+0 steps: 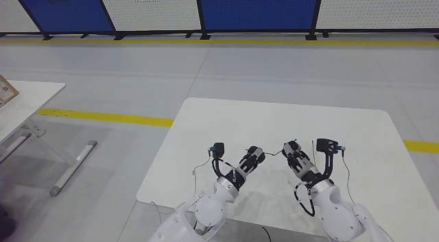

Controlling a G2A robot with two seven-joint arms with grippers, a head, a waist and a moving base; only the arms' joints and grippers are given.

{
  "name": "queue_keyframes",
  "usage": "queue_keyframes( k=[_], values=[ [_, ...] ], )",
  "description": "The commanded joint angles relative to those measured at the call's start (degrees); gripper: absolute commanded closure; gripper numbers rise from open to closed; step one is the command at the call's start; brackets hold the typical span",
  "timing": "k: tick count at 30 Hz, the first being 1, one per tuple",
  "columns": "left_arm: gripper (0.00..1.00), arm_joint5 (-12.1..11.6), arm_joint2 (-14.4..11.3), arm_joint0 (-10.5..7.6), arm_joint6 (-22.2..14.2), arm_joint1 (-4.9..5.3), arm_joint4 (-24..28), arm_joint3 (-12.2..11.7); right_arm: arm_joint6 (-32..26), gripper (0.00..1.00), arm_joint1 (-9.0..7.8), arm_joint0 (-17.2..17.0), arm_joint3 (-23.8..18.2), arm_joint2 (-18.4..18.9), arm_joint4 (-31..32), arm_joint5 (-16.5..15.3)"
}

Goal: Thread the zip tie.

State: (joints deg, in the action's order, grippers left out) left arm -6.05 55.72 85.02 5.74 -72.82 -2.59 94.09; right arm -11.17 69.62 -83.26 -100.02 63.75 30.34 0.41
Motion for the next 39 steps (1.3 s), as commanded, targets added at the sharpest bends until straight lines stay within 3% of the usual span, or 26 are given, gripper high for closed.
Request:
queue_keyframes(
  k=[1,12,17,39],
  values=[
    [1.00,0.0,0.0,0.00,0.0,0.00,0.0,0.0,0.0,1.00,0.00,0.0,0.0,0.0,0.0,0.0],
    [1.00,0.0,0.0,0.00,0.0,0.00,0.0,0.0,3.0,1.00,0.26,-0.9,0.1,0.4,0.7,-0.6],
    [1.00,0.0,0.0,0.00,0.0,0.00,0.0,0.0,2.2,1.00,0.35,-1.0,0.3,0.6,-0.4,-2.1],
    [1.00,0.0,0.0,0.00,0.0,0.00,0.0,0.0,2.0,1.00,1.27,0.2,3.0,-0.5,-0.9,-3.4]
  ],
)
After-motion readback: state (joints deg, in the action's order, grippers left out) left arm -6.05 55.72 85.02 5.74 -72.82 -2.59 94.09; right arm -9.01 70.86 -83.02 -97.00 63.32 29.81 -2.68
